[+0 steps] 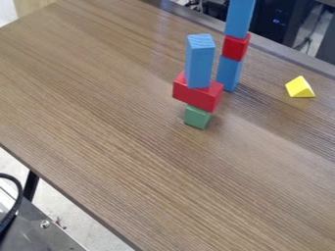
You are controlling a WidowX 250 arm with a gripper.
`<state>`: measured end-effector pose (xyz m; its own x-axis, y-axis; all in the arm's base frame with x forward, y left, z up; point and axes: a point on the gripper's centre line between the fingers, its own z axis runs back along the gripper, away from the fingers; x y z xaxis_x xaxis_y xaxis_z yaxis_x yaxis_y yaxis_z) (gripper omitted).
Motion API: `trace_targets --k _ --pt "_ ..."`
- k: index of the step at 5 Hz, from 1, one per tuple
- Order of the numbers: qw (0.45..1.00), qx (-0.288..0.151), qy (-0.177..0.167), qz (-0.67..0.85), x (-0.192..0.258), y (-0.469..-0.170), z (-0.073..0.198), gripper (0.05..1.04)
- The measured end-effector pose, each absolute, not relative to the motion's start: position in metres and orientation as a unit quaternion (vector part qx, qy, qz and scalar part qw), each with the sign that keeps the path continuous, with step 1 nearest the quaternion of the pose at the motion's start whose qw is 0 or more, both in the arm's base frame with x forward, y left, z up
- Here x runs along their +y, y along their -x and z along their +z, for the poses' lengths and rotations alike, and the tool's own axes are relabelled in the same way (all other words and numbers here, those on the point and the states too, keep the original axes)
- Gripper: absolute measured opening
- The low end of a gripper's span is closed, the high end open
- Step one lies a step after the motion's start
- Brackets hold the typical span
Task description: Take the blue block off of the red block and place it to the right
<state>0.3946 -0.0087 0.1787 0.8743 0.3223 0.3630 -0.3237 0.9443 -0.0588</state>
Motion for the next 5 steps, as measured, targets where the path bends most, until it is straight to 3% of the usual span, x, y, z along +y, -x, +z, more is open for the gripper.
trace_targets --k 3,4,5 --pt "0.968 -0.183 -0.011 0.170 -0.001 -0.410 0.171 0.959" --pt "0.968 -0.178 -0.014 0.178 0.004 -0.410 0.167 0.679" --pt "0.967 -0.176 -0.016 0.182 0.007 -0.413 0.166 0.535"
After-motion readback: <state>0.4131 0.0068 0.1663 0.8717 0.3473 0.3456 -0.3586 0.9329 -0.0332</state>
